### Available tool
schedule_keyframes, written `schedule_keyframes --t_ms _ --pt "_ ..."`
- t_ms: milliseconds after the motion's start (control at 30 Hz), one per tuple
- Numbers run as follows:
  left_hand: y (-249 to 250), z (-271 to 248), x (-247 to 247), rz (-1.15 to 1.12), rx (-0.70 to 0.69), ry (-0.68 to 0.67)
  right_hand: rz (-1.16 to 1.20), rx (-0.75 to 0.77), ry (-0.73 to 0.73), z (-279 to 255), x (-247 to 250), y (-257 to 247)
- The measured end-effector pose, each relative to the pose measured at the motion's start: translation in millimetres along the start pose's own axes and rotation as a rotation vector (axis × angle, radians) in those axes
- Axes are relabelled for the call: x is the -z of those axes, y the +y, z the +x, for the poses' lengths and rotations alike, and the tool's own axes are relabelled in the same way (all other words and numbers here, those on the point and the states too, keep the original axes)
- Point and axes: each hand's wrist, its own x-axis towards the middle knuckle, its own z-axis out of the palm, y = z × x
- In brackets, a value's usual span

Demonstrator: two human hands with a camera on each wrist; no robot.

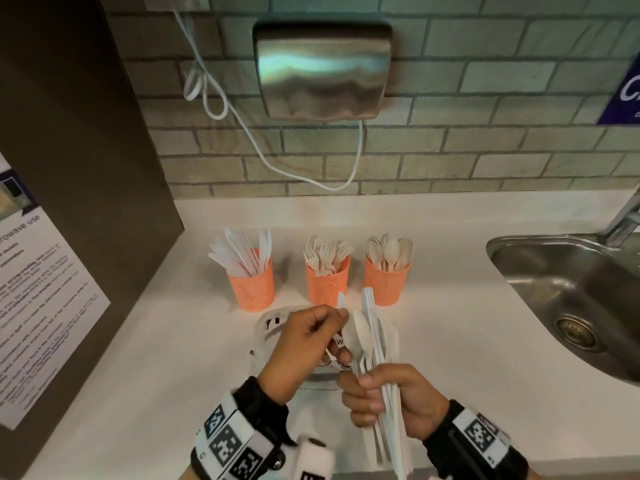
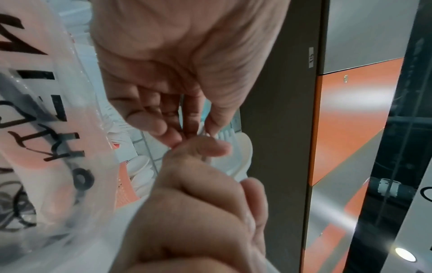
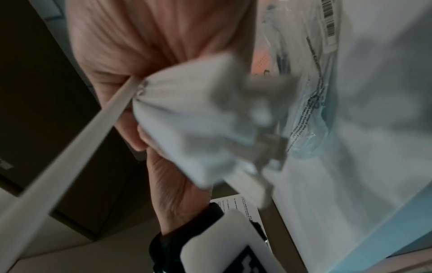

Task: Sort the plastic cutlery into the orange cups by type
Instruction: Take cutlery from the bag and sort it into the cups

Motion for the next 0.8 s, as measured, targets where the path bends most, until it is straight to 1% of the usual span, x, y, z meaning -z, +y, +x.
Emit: schedule_keyframes --t_ms 133,233,267,300,400,433,533,600,700,767,800 --pt "1.1 11.9 3.0 -0.025 0.024 0.106 -0.009 0.004 0.027 3.1 3.1 -1.4" --pt "4.1 23.9 7.2 -0.064 0.001 0.224 -0.023 0.0 0.067 4.8 4.2 -1.0" --pt "3.7 27.0 7.5 -0.069 -0.008 0.236 -0.029 -0.003 0.078 5.5 4.1 -0.6" --pt "2.6 28.3 7.1 -0.073 0.001 0.22 -0.037 -0.005 0.086 6.2 4.0 -0.3" --pt "-1.6 24.9 2.4 -0.096 0.085 0.084 -0.055 -0.006 0.097 8.5 4.0 -0.4" --pt "-1.6 24.2 1.9 -0.103 0.094 0.068 -0.06 -0.002 0.106 8.9 3.6 -1.1" --pt "2.7 29.4 6.3 -0.07 0.044 0.095 -0.113 0.013 0.172 8.2 1.8 -3.6" --pt "11.7 34.0 12.2 -0.097 -0.001 0.132 -0.15 0.015 0.212 6.7 0.0 -5.2" --pt "31.9 38.9 26.7 -0.295 -0.121 0.261 -0.195 0.028 0.25 4.6 -0.5 -5.5" --pt "44.6 41.1 38.9 -0.392 -0.207 0.35 -0.267 0.057 0.336 4.2 0.5 -5.0" --pt "47.9 42.7 43.3 -0.4 -0.238 0.37 -0.325 0.077 0.397 4.4 0.5 -4.6"
